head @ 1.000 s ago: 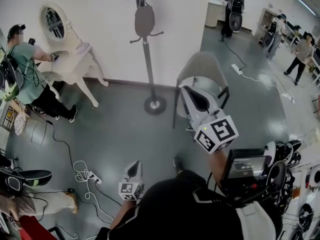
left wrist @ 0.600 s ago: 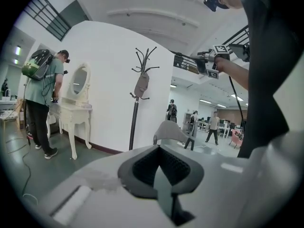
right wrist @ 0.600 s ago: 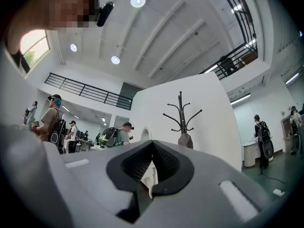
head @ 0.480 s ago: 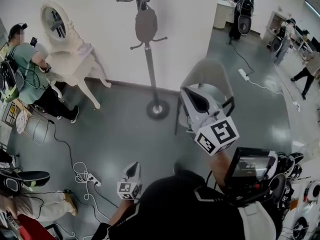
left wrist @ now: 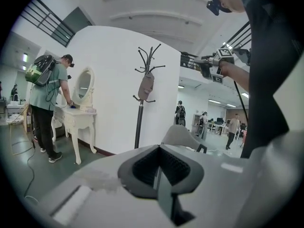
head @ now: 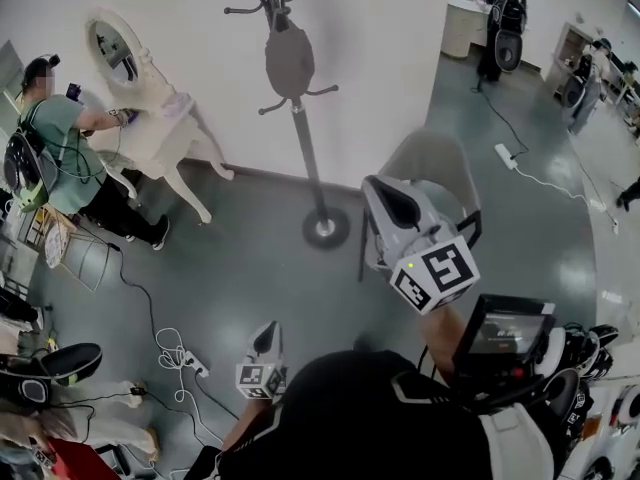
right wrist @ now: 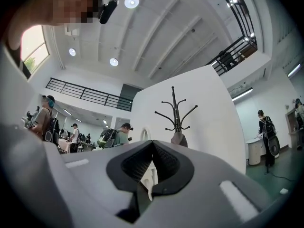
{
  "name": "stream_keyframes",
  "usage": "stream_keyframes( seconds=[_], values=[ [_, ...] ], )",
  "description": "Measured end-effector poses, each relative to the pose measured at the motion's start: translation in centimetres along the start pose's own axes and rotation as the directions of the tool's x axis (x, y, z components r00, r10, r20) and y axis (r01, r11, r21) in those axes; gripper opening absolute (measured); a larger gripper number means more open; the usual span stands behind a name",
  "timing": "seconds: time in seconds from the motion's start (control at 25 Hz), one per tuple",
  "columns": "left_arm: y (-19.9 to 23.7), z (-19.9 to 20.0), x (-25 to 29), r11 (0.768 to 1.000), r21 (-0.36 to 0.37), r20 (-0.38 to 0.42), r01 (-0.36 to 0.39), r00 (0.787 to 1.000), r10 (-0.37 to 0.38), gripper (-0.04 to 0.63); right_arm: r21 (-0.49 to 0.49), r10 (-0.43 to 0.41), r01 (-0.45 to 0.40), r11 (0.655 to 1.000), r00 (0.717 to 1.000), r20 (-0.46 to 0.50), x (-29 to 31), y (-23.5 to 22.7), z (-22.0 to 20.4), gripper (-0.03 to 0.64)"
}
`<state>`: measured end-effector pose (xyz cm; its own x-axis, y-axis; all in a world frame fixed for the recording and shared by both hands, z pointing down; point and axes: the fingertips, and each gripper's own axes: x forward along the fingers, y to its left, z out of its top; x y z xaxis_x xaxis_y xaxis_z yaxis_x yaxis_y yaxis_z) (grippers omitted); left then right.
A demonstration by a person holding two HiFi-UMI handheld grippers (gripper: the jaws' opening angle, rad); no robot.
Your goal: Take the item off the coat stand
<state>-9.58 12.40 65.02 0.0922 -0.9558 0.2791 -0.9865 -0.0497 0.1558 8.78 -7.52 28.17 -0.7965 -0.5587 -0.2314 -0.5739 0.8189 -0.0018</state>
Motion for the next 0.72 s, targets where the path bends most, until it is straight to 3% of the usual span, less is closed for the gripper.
stream_keyframes(
  seconds=[0.12, 0.44, 0.56, 0.72],
  values=[
    [-0.3, 0.8, 1.6, 0.999, 0.041, -0.035, -0.002, 0.999, 0.004, 0.046, 0.012, 0.01, -0.01, 1.0, 1.0, -0.002, 0.6, -1.9, -0.4, 0.009],
    [0.0, 2.5, 5.5, 0.995, 0.096, 0.016, 0.026, 0.999, -0.028, 0.046, 0.039, 0.017, -0.017, 0.999, 1.0, -0.007, 2.2, -5.4, -1.4, 0.009],
    [0.7, 2.6, 6.2, 0.993, 0.121, 0.019, -0.006, 1.0, 0.003, 0.046, 0.037, 0.027, -0.027, 0.999, 1.0, -0.014, 3.1, -5.5, -1.7, 0.009],
    [2.6, 3.0, 7.8, 0.995, 0.092, 0.022, -0.022, 1.0, 0.02, 0.046, 0.022, 0.015, -0.015, 1.0, 1.0, -0.011, 5.5, -5.8, -2.3, 0.009]
  ],
)
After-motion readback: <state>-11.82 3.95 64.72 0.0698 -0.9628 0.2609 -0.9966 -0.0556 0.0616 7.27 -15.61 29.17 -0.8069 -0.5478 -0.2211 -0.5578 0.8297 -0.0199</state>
